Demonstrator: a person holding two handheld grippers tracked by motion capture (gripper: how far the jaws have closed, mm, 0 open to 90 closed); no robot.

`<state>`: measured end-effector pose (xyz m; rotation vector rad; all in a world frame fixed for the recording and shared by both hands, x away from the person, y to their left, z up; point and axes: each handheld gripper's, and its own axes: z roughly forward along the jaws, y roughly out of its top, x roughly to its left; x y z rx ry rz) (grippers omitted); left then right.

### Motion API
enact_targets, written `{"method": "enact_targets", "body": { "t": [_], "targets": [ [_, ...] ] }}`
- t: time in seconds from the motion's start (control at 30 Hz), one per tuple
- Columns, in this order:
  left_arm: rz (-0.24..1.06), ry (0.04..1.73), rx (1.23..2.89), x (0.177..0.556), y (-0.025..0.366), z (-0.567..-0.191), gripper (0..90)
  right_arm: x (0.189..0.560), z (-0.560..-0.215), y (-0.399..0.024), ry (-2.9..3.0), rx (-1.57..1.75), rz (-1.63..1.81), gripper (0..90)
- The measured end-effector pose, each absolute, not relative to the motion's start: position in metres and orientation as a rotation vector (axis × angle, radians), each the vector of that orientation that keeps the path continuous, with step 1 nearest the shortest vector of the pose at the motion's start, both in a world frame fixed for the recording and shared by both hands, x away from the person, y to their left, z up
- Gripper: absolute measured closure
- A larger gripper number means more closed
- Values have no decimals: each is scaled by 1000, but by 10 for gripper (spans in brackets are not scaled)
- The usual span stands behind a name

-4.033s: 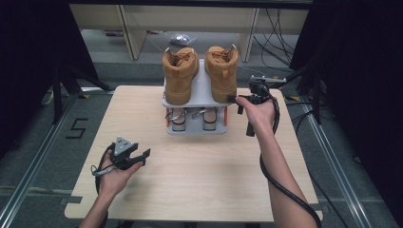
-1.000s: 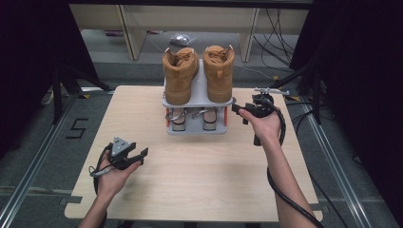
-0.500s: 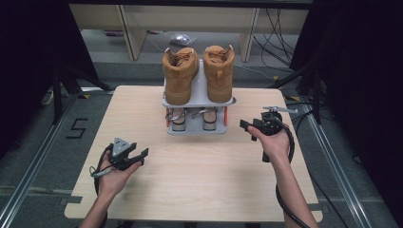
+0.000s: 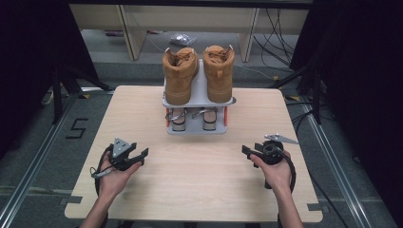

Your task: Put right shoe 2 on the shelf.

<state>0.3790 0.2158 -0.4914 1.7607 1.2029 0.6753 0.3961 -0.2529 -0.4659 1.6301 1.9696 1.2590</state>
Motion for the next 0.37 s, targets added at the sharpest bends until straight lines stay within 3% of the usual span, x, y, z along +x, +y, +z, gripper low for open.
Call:
{"method": "enact_targets", "body": {
  "t": [0.37],
  "targets": [
    [676, 1188, 1748, 378, 216, -491, 467, 382, -482, -252, 1949, 1681, 1278, 435]
  ]
}}
